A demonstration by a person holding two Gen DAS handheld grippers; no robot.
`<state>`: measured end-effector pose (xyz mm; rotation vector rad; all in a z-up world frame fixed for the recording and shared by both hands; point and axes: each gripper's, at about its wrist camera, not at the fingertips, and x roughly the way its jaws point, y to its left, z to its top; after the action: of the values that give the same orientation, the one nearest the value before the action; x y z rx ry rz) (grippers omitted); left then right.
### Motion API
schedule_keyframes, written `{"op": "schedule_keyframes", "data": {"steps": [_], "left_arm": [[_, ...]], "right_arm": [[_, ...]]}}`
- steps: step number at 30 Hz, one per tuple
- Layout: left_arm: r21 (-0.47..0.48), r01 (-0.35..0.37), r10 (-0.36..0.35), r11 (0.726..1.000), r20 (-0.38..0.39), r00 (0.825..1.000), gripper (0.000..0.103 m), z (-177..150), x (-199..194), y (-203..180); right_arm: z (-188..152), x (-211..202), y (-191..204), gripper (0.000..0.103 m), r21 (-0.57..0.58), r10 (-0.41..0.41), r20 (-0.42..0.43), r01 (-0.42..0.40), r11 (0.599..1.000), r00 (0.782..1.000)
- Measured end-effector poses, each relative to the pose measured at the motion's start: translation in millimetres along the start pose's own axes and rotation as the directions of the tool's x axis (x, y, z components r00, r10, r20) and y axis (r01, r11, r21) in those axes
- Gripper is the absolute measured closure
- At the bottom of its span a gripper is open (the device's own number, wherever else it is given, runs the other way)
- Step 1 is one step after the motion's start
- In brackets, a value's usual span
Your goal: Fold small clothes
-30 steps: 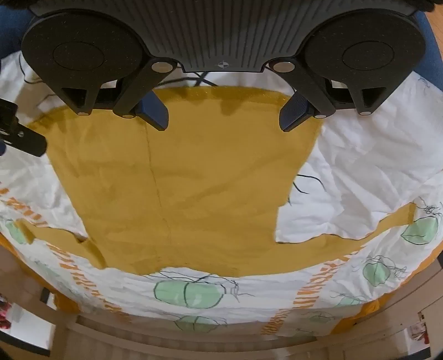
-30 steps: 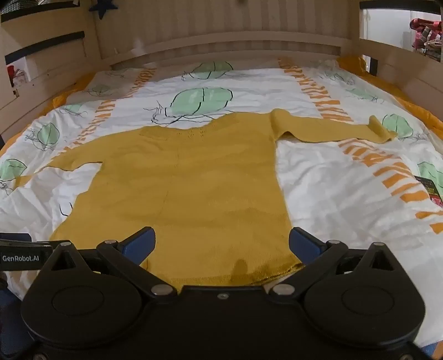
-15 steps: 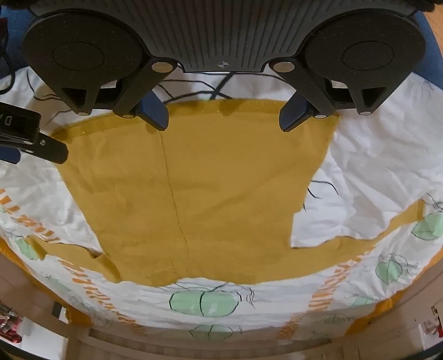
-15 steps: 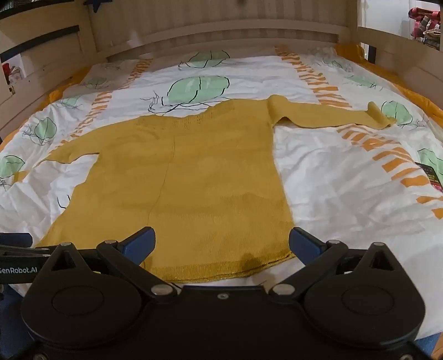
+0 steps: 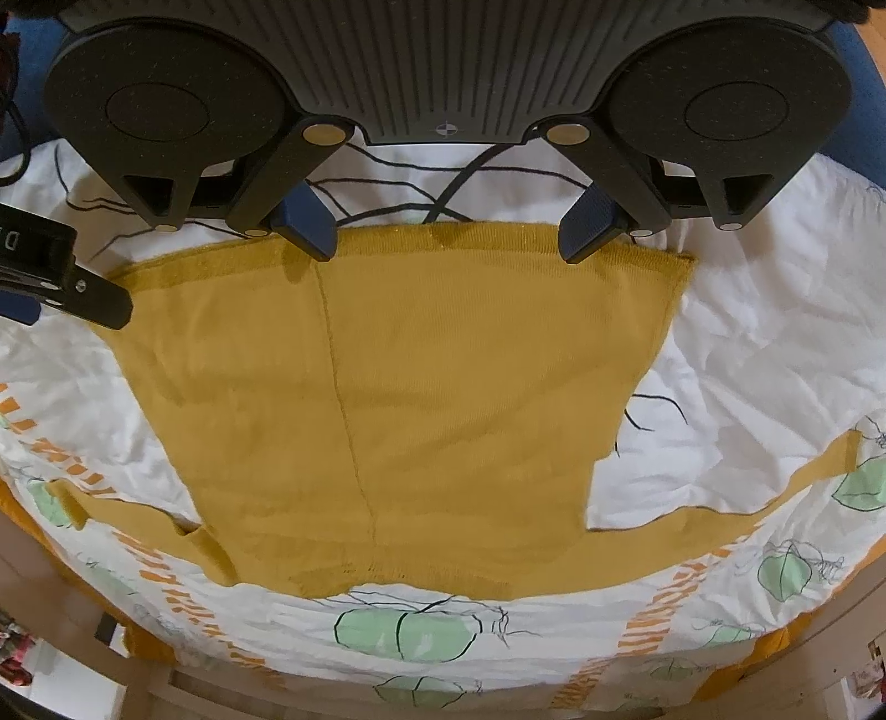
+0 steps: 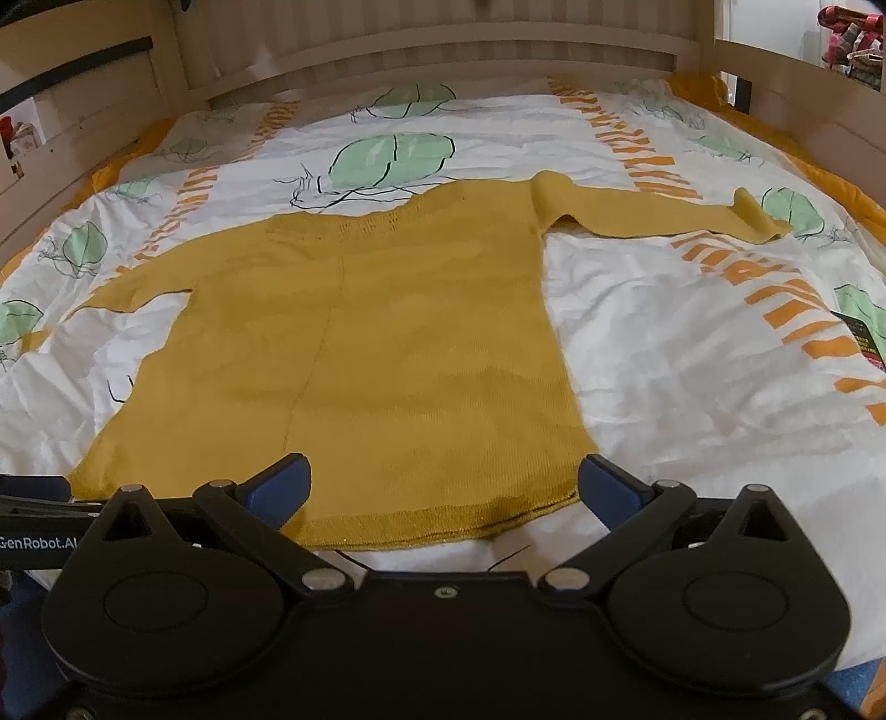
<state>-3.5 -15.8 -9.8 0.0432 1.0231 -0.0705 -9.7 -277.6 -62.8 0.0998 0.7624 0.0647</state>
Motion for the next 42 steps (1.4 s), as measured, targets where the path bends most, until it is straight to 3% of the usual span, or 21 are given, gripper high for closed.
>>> {"op": "schedule_keyframes", "data": {"steps": [42], "left_arm": [[-0.024,-0.003,0.002,1.0,-0.036,0.999,0.016,6,14,8]], "right_arm": [[6,14,2,0.001,0.017,0.019,-0.051,-0.018,1.0,0.999]]}}
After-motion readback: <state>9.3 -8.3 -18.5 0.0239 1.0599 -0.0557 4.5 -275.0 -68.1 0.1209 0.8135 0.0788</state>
